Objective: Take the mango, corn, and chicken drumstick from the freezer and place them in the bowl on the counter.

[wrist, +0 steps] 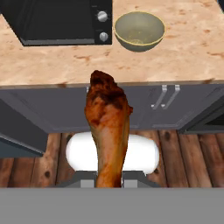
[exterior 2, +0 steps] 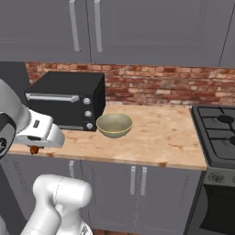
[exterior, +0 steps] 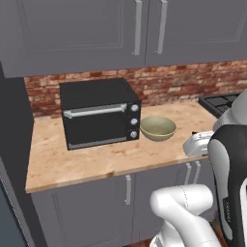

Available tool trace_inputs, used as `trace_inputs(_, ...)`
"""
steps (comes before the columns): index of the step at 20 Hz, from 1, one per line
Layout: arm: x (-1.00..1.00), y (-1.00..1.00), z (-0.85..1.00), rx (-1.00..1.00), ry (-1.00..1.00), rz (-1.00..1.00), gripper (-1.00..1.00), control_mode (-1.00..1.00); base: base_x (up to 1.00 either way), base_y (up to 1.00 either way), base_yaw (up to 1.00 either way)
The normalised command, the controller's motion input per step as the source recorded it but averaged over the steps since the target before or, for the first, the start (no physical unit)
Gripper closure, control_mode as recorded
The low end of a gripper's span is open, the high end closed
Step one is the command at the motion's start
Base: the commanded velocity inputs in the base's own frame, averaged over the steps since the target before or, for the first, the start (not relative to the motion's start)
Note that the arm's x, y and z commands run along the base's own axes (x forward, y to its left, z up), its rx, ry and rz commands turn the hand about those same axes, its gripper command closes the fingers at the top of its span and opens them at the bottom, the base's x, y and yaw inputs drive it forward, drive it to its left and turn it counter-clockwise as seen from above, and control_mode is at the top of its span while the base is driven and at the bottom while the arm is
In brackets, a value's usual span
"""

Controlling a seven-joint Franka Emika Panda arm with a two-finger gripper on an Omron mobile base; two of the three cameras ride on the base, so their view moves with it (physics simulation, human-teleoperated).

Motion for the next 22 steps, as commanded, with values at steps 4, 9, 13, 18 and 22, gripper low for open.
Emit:
trace_inputs(4, 0.00, 0.00, 0.00, 0.00, 0.00, 0.00, 1.00, 1.00, 0.52, -0.59, 0.11)
trace_inputs(9, 0.00, 0.00, 0.00, 0.00, 0.00, 0.00, 1.00, 1.00, 0.53, -0.02, 0.02)
trace_inputs(13, 0.00, 0.00, 0.00, 0.00, 0.00, 0.00, 1.00, 1.00, 0.49, 0.00, 0.00)
trace_inputs(18, 0.00, 0.00, 0.00, 0.00, 0.00, 0.00, 1.00, 1.00, 0.44, -0.21, 0.04)
trace_inputs(22, 0.00, 0.00, 0.00, 0.00, 0.00, 0.00, 1.00, 1.00, 0.48, -0.41, 0.07)
